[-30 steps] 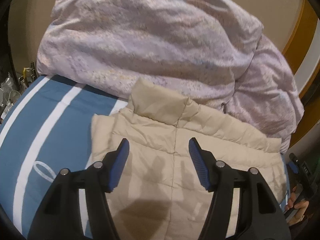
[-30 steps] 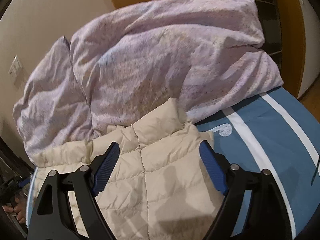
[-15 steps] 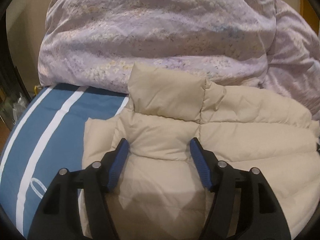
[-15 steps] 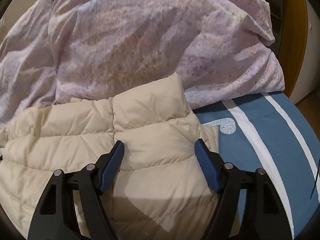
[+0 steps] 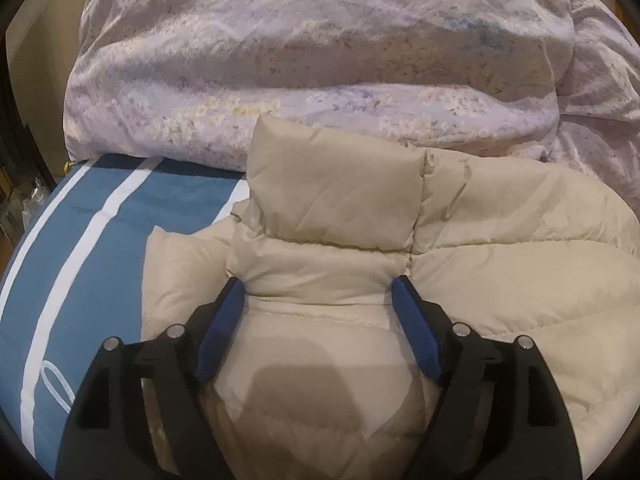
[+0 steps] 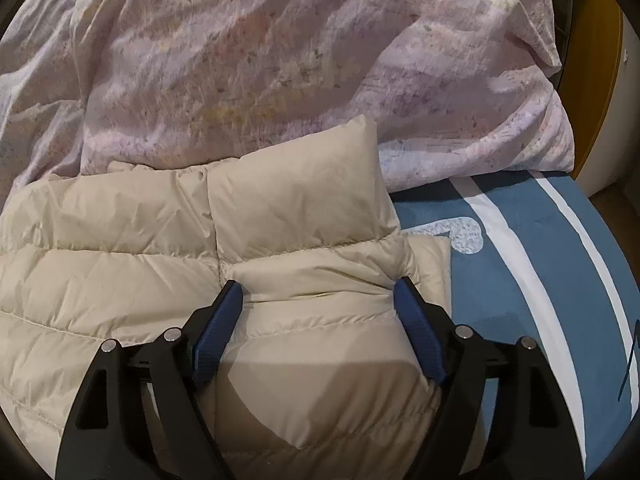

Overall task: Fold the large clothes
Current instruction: 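Press the folded jacket flat near the collar with both grippers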

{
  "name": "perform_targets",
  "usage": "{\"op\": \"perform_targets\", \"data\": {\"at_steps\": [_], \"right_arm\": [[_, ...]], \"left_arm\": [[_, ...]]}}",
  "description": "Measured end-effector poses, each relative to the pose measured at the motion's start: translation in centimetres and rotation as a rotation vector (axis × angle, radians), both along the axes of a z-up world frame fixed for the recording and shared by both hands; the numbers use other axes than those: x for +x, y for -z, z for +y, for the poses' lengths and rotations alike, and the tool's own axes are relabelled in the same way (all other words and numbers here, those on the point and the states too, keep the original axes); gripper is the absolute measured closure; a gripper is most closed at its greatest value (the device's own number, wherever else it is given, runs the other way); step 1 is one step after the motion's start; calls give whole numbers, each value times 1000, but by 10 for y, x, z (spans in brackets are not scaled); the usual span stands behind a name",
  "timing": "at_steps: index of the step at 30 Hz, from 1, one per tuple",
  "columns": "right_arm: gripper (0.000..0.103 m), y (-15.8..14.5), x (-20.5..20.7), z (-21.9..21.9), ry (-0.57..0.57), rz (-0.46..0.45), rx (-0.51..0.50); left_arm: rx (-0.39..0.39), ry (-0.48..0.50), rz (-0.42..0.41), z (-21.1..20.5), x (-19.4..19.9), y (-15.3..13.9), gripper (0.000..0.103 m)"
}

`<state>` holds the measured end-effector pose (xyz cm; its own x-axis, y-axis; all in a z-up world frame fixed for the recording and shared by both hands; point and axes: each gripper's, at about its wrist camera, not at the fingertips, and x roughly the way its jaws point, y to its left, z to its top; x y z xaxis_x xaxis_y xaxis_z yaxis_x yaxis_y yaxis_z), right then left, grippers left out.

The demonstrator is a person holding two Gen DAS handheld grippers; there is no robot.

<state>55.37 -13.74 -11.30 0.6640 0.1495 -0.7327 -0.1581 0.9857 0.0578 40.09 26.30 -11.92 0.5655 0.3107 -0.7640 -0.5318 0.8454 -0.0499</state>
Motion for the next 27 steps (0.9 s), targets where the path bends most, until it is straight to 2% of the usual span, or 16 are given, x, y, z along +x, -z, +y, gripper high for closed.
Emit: {"op": "perform_targets", "data": {"at_steps": [27], "right_arm": [[20,2,7,-2,5,26,39]], "left_arm": [[-21,-15,22,11,4,6,21]]}}
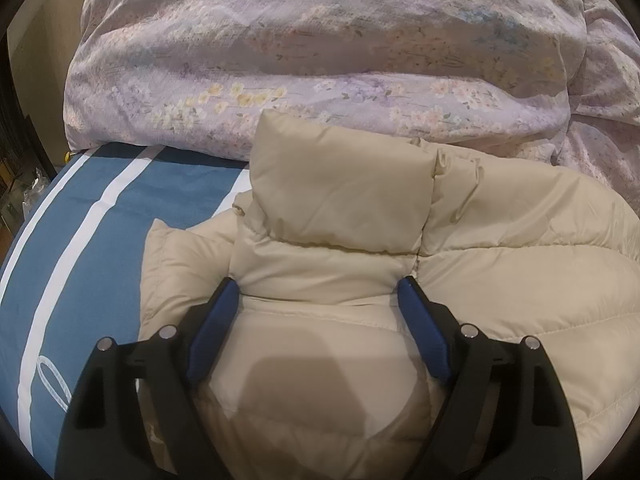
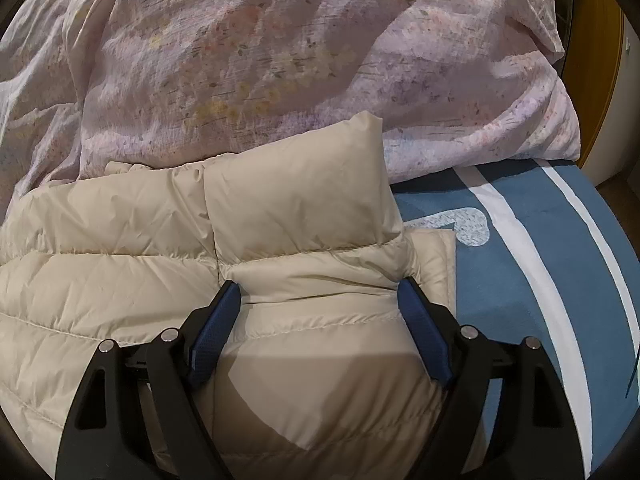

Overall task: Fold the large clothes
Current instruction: 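Press the folded jacket flat near the collar with both grippers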

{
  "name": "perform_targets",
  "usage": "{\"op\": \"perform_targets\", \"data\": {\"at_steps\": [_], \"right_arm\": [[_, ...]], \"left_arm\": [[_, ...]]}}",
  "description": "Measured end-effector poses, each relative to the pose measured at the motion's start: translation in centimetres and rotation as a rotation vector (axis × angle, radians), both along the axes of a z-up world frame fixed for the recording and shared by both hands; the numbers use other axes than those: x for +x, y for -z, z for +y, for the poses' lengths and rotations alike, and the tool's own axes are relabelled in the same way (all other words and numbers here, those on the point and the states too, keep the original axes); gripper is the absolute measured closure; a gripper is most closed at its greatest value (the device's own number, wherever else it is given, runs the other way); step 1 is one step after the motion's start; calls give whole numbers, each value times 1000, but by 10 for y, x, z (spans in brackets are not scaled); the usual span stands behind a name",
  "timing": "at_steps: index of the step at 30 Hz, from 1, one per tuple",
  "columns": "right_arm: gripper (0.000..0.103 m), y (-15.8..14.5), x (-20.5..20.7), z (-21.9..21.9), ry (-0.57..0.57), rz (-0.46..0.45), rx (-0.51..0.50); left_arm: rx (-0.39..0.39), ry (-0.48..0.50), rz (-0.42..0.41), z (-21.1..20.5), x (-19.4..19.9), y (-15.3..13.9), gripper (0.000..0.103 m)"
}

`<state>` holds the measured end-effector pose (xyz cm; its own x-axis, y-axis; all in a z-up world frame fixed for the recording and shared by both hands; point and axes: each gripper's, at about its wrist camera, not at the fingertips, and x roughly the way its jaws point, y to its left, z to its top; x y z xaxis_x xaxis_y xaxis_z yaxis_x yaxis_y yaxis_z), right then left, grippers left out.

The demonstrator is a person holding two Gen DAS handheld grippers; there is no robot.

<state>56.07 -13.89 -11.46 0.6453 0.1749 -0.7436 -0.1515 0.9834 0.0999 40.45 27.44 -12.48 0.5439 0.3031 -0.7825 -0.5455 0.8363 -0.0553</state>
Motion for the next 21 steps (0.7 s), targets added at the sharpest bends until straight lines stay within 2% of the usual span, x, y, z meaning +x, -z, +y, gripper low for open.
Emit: {"op": "perform_targets", "data": {"at_steps": [21], "right_arm": [[20,2,1,-1,4,-4,-4]], "left_arm": [[-4,-1,-3,2,0,1,21]]}}
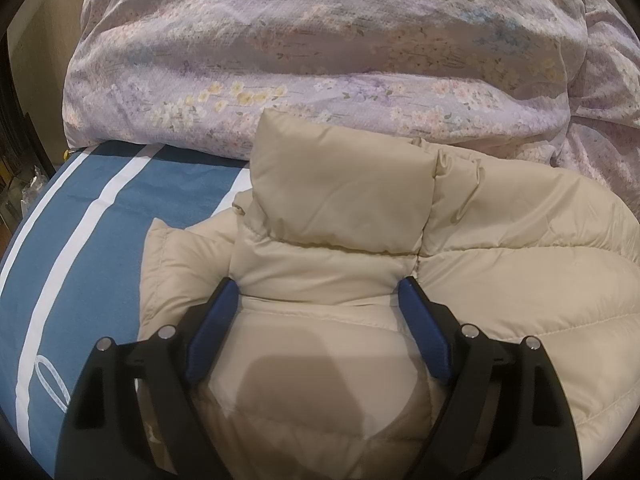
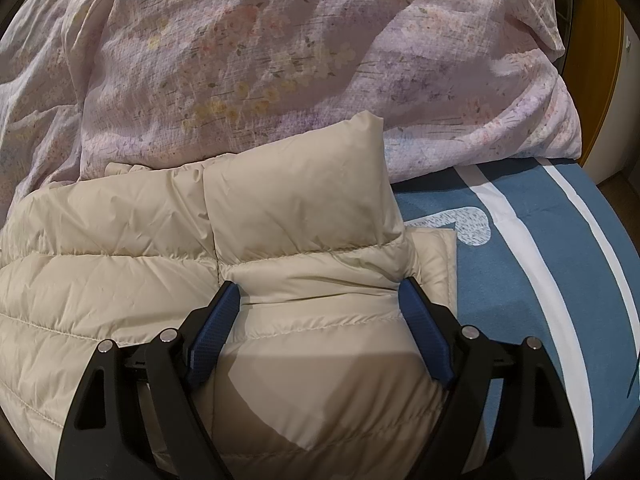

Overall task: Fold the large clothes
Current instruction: 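Press the folded jacket flat near the collar with both grippers, then grasp the jacket side edge with the left gripper while the right gripper pinches the jacket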

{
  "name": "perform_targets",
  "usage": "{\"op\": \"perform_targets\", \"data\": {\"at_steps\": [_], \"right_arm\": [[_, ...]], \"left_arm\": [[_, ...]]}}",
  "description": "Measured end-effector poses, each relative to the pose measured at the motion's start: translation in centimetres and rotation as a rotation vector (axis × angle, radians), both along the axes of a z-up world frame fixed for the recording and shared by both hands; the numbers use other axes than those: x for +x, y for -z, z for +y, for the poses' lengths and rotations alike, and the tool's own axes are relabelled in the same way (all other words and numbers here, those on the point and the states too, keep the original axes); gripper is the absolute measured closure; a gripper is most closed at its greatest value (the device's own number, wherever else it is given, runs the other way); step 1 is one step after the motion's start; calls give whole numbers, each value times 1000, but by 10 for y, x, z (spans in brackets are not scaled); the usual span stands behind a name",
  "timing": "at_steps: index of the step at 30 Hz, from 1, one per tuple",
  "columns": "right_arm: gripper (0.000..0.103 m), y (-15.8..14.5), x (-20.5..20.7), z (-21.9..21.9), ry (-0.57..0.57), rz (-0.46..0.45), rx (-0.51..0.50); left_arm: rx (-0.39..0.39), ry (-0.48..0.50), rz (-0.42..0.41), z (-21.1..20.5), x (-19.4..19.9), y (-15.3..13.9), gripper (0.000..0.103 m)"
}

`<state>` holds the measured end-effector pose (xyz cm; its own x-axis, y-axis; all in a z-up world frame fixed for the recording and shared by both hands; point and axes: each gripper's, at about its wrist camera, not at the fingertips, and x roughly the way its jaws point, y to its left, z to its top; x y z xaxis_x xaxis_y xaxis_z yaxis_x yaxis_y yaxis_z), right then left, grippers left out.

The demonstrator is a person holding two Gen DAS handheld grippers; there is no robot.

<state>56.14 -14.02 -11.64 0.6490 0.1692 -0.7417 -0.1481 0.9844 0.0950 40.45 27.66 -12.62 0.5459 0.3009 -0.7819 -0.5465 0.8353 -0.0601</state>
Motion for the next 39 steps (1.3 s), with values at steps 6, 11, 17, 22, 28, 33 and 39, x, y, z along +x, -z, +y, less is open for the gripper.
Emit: {"op": "perform_targets", "data": {"at_steps": [6,11,17,22,28,33,39], "right_arm": [[20,-20,-22,-9,20,-4,46],[17,-34,-45,-53,93,20,170],[17,-22,-64,-75,61,111,184],[17,2,-80,-93,34,199,301],[25,12,-94,-97,7,193,391],[55,21,-100,-99,-22,232,518],[80,17,-101,-102,-15,233,658]], "left_arm": [[18,-16,-14,-9,-26,-12,20],[-79,-22,-67,0,-71,-35,21],[-151,-63,-53,19,-109,-44,21],[-252,-43,-25,20,-124,-26,23],[-396,-72,-86,23,-138,-12,31],[-526,-83,-181,20,-150,-5,51],[-643,-99,-275,25,-161,-4,81]]}}
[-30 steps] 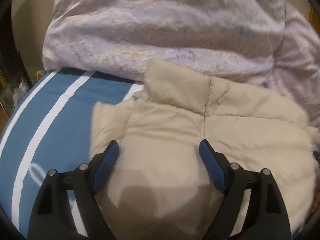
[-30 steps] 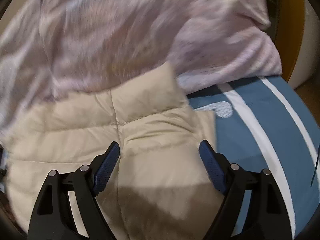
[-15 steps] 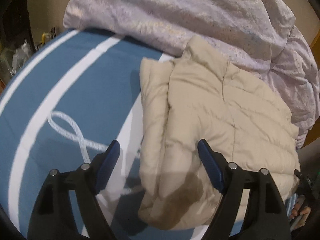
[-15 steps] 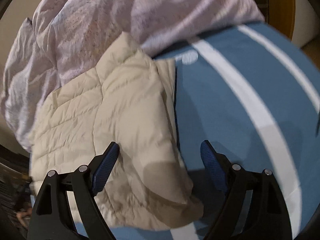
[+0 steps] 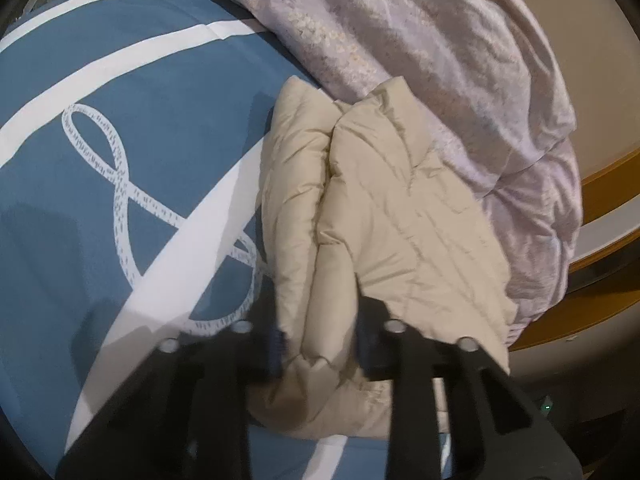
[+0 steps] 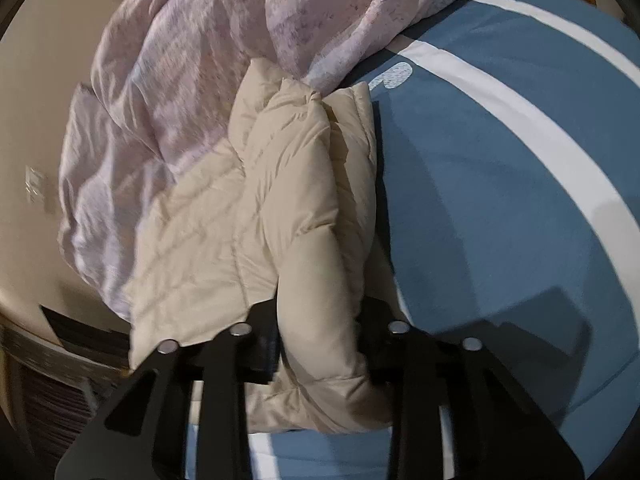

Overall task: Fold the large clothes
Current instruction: 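Grasp the jacket side edge with the left gripper while the right gripper pinches the jacket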

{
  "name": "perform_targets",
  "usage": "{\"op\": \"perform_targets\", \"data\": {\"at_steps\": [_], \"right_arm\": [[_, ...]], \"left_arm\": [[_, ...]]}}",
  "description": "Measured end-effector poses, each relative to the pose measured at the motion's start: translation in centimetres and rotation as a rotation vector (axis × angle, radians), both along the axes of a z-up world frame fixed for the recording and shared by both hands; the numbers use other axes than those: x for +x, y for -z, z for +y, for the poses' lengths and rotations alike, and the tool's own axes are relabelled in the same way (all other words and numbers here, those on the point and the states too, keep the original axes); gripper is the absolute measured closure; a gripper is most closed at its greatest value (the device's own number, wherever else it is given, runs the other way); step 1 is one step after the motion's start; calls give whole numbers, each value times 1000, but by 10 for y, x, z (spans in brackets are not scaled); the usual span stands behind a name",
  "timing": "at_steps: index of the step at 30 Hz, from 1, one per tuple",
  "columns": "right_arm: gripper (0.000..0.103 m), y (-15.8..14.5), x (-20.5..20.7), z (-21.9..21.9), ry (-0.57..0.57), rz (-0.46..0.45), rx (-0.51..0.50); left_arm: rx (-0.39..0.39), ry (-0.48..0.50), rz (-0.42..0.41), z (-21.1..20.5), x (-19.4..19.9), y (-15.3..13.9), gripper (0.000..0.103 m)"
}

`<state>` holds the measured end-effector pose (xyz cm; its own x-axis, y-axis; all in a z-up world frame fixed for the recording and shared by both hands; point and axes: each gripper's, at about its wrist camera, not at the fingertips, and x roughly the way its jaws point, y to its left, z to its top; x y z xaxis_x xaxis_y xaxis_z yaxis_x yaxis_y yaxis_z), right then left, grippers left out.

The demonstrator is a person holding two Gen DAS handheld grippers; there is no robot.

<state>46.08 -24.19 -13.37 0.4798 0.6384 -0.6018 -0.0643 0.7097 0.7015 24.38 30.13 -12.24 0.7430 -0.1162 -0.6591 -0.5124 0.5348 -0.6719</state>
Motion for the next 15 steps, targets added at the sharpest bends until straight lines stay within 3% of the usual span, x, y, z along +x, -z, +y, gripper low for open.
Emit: {"op": "perform_targets", "data": {"at_steps": [5,15], "right_arm": [[85,-14,-12,10,-37,-30,30],[87,-18,-70,21,-150,-35,79]], "left_arm": [[20,3,-38,5,-15,-20,90],[62,20,-12,23,-83,-33,90]]}}
